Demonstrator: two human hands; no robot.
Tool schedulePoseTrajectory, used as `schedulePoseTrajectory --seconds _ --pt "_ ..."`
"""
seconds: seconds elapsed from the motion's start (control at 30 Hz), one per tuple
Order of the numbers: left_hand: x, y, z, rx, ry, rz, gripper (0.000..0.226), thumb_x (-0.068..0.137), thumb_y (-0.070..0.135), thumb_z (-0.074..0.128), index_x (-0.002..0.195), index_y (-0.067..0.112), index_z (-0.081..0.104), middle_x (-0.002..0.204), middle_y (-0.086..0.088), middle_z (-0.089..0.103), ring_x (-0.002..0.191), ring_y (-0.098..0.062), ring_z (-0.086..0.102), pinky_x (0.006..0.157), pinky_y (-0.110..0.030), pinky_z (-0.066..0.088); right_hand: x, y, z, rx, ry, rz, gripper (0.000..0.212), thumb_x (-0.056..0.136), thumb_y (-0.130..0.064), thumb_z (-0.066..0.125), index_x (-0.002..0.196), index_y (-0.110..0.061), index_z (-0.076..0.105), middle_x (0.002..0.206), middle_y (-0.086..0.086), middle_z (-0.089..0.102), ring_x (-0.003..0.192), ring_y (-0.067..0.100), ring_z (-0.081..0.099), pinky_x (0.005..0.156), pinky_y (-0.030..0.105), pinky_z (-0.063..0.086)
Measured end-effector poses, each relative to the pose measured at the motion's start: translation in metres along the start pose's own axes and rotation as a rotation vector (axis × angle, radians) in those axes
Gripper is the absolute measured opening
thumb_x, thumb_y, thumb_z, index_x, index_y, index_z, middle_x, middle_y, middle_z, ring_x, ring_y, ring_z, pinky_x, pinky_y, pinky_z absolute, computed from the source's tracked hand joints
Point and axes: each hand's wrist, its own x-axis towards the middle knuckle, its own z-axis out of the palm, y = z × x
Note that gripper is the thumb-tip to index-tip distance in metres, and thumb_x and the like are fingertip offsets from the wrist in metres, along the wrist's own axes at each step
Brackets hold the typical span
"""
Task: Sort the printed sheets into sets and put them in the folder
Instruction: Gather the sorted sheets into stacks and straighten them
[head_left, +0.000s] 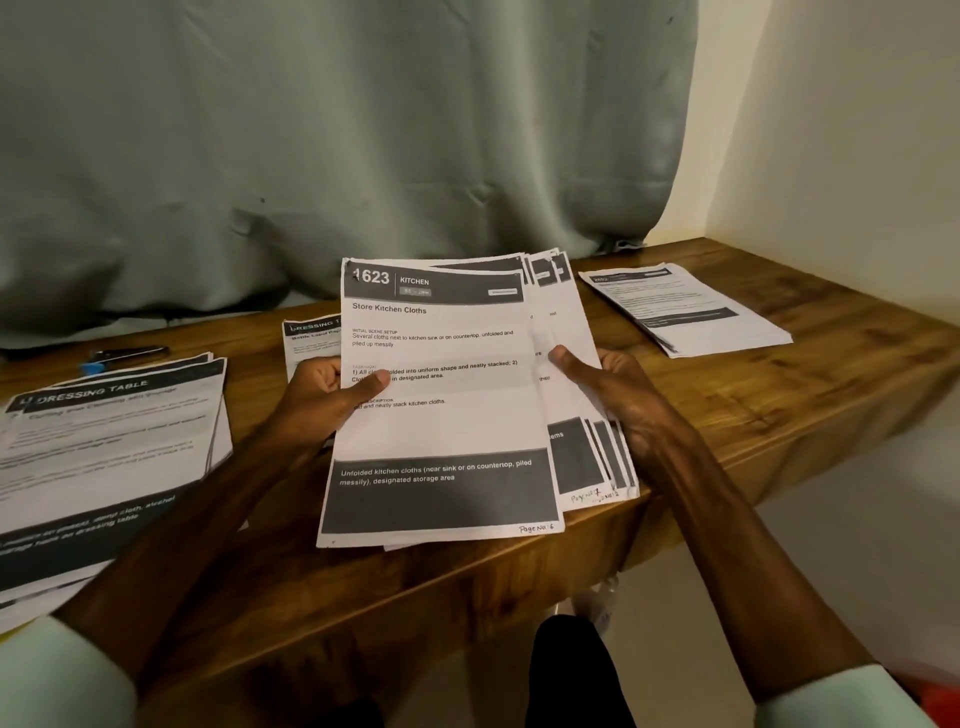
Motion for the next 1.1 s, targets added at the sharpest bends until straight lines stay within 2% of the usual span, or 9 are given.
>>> schedulePoseTrajectory --seconds 0.1,0.37,0.53,0.7,0.8,0.87,0.97,1.03,1.1 --pt "0.001 0.000 -0.002 -0.017 0.009 -0.005 0.018 0.095 0.002 0.065 0.109 0.010 0.070 0.096 0.001 0.079 0.087 -0.021 0.077 0.066 -0.027 0.062 -0.002 -0.006 -0.003 0.026 -0.017 0.002 0.032 0.097 -0.025 0.066 0.121 -0.004 0.067 0.116 0.020 0.073 0.107 0.040 0.071 0.092 0.056 0.057" --pt "0.009 -0.002 -0.015 0.021 0.031 -0.030 0.020 0.094 0.010 0.068 0.112 0.015 0.071 0.109 -0.003 0.078 0.095 -0.026 0.076 0.078 -0.038 0.064 0.001 -0.014 -0.020 -0.077 0.022 -0.053 0.031 0.096 -0.018 0.067 0.125 -0.007 0.066 0.118 0.015 0.074 0.107 0.038 0.071 0.099 0.060 0.053" --pt "0.010 -0.004 -0.018 0.044 0.041 -0.031 0.018 0.094 0.011 0.068 0.112 0.015 0.071 0.105 0.001 0.078 0.095 -0.026 0.076 0.075 -0.035 0.064 0.000 -0.016 -0.025 -0.153 0.018 -0.091 0.029 0.097 -0.014 0.066 0.125 -0.009 0.066 0.119 0.013 0.074 0.100 0.031 0.075 0.088 0.049 0.061" --pt "0.009 -0.004 -0.016 0.075 0.039 -0.033 0.017 0.095 0.012 0.067 0.110 0.018 0.070 0.099 0.005 0.079 0.091 -0.023 0.077 0.071 -0.032 0.064 0.005 -0.004 -0.020 -0.294 0.055 -0.262 0.057 0.094 -0.003 0.067 0.144 -0.019 0.044 0.119 -0.006 0.070 0.097 0.010 0.074 0.071 0.025 0.061" --pt "0.008 -0.005 -0.014 0.056 0.037 -0.026 0.016 0.095 0.010 0.066 0.109 0.017 0.070 0.099 0.004 0.079 0.090 -0.022 0.077 0.072 -0.032 0.064 0.008 0.011 -0.018 -0.377 0.074 -0.381 0.069 0.091 0.000 0.070 0.142 -0.026 0.031 0.132 -0.002 0.061 0.108 0.013 0.071 0.080 0.033 0.062" --pt "0.006 -0.004 -0.011 0.038 0.046 -0.020 0.015 0.096 0.008 0.065 0.108 0.015 0.070 0.099 0.004 0.078 0.086 -0.021 0.077 0.069 -0.029 0.063 0.009 0.021 -0.018 -0.414 0.083 -0.447 0.056 0.091 0.002 0.069 0.134 -0.017 0.039 0.135 0.001 0.060 0.115 0.013 0.068 0.087 0.038 0.062" --pt "0.006 -0.005 -0.006 0.001 0.065 -0.001 0.013 0.097 0.005 0.063 0.107 0.011 0.069 0.093 0.006 0.079 0.080 -0.017 0.077 0.065 -0.026 0.062 0.013 0.030 -0.021 -0.476 0.095 -0.487 0.021 0.096 0.000 0.065 0.116 -0.006 0.060 0.127 0.005 0.068 0.119 0.020 0.066 0.094 0.048 0.059" --pt "0.006 -0.006 -0.005 -0.018 0.067 0.007 0.013 0.097 0.005 0.063 0.107 0.010 0.069 0.091 0.005 0.079 0.081 -0.017 0.077 0.068 -0.027 0.063 0.012 0.031 -0.020 -0.450 0.078 -0.449 0.017 0.099 -0.003 0.061 0.114 -0.003 0.069 0.117 0.006 0.074 0.110 0.023 0.071 0.093 0.046 0.059" --pt "0.007 -0.008 -0.004 -0.026 0.075 0.016 0.014 0.096 0.005 0.064 0.108 0.010 0.070 0.094 0.003 0.079 0.085 -0.020 0.077 0.072 -0.030 0.063 0.005 0.027 -0.015 -0.333 0.044 -0.365 0.020 0.102 -0.011 0.057 0.113 -0.003 0.072 0.111 0.007 0.077 0.101 0.023 0.074 0.084 0.035 0.061"
